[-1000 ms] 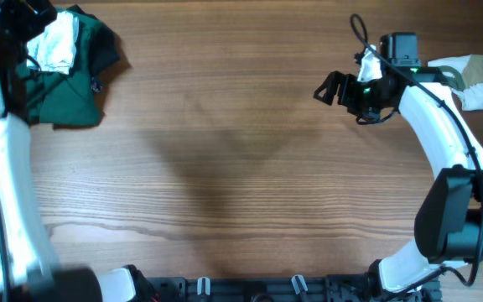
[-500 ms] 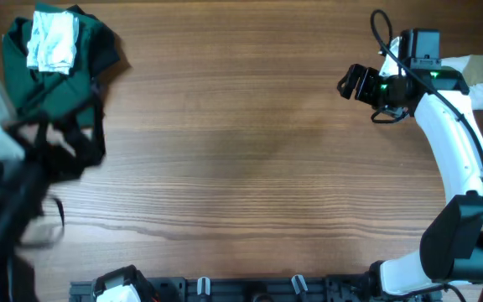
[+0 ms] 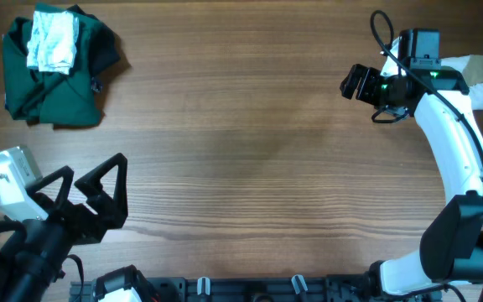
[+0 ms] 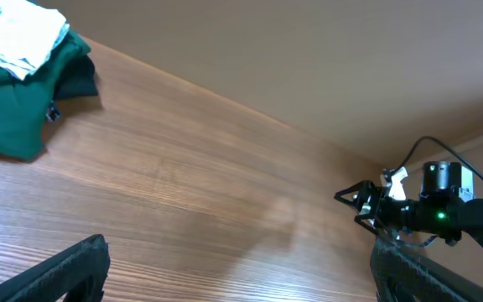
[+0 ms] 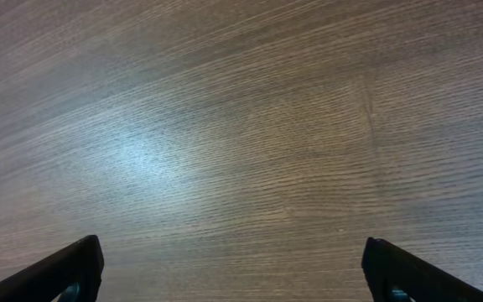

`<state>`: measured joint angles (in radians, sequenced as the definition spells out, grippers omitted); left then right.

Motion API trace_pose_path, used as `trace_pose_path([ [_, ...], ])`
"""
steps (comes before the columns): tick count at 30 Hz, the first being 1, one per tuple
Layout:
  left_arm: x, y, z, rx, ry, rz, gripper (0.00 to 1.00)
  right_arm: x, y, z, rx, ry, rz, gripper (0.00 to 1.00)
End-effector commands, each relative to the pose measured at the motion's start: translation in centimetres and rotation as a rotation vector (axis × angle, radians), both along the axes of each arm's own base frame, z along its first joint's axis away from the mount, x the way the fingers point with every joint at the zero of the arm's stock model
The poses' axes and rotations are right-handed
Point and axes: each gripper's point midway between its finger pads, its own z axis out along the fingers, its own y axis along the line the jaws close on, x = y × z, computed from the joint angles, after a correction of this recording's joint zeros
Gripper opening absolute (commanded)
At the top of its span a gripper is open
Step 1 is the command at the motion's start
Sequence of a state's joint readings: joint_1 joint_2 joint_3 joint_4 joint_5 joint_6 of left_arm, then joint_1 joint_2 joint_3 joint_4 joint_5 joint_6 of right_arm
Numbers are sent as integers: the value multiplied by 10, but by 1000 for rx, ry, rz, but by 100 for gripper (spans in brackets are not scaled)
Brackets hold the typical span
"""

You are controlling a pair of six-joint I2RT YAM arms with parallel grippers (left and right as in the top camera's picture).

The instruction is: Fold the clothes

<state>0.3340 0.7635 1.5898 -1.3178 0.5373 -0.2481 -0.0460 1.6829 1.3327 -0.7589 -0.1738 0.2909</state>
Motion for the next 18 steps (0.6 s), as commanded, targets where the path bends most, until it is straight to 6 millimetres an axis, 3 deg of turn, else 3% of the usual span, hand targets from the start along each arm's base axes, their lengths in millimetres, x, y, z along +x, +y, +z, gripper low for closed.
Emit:
trace_pose_path([
  [1, -1, -1, -1, 2, 3, -9, 100, 0, -6, 1, -20, -4, -22, 100],
  [3, -6, 7, -14, 13, 62, 43, 100, 0, -6, 1, -20, -4, -22, 100],
  [8, -11, 3, -29, -10, 117, 32, 100, 0, -6, 1, -20, -4, -22, 100],
  [13, -1, -16, -43, 27, -4, -108, 100, 0, -6, 1, -19, -4, -22, 100],
  [15, 9, -23, -56, 42, -77, -160, 100, 0, -6, 1, -19, -4, -22, 100],
  [18, 24, -31, -98, 51, -136, -210, 100, 0, -6, 1, -19, -5, -22, 100],
])
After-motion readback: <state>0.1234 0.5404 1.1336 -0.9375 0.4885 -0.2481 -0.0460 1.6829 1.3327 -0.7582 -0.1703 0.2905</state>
